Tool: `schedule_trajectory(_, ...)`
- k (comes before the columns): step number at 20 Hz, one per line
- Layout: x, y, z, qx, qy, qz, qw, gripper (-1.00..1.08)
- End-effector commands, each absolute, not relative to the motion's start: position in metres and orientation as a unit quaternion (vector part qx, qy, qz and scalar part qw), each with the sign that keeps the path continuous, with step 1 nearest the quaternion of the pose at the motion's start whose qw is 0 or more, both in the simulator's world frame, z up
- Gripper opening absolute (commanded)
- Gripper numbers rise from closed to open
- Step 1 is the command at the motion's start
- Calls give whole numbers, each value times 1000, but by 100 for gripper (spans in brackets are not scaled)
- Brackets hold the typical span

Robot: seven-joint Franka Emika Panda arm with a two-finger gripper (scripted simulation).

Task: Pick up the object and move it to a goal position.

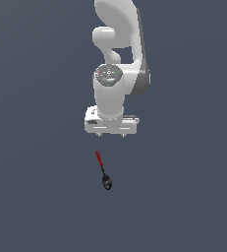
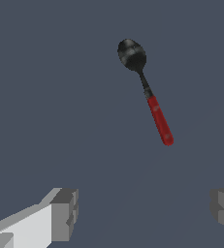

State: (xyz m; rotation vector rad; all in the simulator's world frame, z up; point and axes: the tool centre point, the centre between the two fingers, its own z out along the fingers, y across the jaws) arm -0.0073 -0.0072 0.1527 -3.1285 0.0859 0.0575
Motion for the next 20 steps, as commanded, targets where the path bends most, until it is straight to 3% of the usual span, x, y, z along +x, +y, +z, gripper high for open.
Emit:
schedule_trajectory(1,-7,-7,153,-999,27,18,6,100)
schedule_trajectory(20,1,12,156,-1000,-1,7,15,100)
